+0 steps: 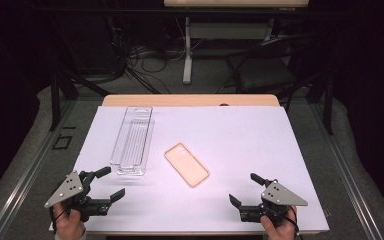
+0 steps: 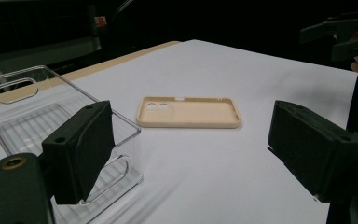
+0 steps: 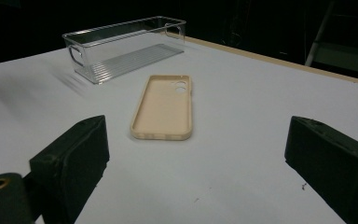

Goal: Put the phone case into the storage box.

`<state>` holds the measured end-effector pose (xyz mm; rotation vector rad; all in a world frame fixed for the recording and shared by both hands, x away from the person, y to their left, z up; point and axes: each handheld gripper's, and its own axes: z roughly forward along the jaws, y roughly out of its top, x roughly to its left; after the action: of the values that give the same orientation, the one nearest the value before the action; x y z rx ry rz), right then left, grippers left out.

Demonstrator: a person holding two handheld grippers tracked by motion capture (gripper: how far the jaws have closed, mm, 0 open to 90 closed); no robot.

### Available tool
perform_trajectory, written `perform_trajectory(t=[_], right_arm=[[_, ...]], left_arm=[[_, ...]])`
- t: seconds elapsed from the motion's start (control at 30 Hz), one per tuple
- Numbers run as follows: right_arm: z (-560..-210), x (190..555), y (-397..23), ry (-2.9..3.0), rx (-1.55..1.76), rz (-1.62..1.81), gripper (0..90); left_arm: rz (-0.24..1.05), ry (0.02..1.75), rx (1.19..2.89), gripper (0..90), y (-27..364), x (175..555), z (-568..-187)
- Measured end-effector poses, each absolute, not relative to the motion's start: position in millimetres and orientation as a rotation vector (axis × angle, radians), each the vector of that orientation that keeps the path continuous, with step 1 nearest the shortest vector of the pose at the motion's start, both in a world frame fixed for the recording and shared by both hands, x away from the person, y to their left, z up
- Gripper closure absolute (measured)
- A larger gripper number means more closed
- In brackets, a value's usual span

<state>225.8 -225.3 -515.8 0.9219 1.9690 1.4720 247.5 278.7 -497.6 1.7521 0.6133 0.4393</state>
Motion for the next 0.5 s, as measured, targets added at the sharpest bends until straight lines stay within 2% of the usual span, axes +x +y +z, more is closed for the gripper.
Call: perform_trajectory(t=[0.5], right_arm=[[-516.9, 226.1, -224.1, 1.976, 0.935, 1.471, 6.1]], left_arm=[[0.410, 0.633, 1.777, 14.5, 276.7, 249.3, -500.0]])
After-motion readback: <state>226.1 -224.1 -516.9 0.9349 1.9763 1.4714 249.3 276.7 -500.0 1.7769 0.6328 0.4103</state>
